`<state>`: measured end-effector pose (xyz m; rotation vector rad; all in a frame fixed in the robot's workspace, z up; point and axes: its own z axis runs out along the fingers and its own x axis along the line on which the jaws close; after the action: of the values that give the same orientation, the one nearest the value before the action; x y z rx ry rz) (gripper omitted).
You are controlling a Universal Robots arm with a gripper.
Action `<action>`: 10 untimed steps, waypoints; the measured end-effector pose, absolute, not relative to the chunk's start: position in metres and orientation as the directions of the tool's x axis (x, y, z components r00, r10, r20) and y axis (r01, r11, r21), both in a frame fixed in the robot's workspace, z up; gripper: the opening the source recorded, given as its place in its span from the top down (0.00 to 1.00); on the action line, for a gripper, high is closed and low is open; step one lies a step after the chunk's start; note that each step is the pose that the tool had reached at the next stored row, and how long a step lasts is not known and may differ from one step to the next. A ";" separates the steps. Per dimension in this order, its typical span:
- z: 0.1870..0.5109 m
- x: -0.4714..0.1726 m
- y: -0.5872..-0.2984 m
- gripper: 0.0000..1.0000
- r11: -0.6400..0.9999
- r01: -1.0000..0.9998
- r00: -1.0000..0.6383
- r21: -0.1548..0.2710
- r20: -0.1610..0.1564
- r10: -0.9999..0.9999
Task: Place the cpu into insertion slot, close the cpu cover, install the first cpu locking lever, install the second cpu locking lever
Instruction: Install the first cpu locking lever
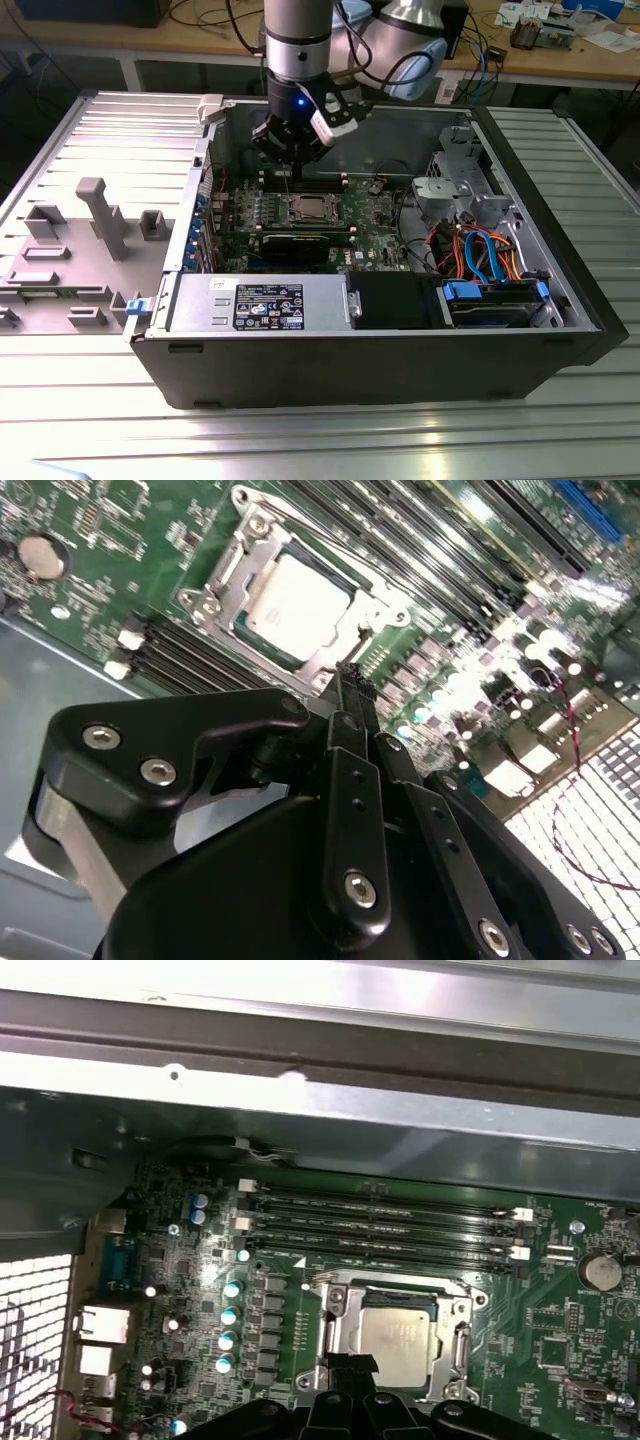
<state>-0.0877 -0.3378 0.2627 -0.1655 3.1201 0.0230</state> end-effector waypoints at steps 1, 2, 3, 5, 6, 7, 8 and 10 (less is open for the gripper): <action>0.263 -0.092 -0.338 0.89 0.994 -0.106 -0.994 0.014 -0.018 -0.106; 0.263 -0.095 -0.338 0.89 0.994 -0.106 -0.994 0.014 -0.018 -0.106; 0.263 -0.097 -0.338 0.89 0.994 -0.106 -0.994 0.014 -0.018 -0.106; 0.263 -0.099 -0.338 0.89 0.994 -0.106 -0.994 0.014 -0.018 -0.106; 0.263 -0.099 -0.338 0.89 0.994 -0.106 -0.994 0.014 -0.018 -0.106; 0.263 -0.099 -0.338 0.89 0.994 -0.106 -0.994 0.014 -0.018 -0.106; 0.263 -0.099 -0.338 0.89 0.994 -0.106 -0.994 0.014 -0.018 -0.106; 0.263 -0.100 -0.338 0.89 0.994 -0.106 -0.994 0.014 -0.018 -0.106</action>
<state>-0.0996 -0.3378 0.2627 -0.1656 3.1201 0.0232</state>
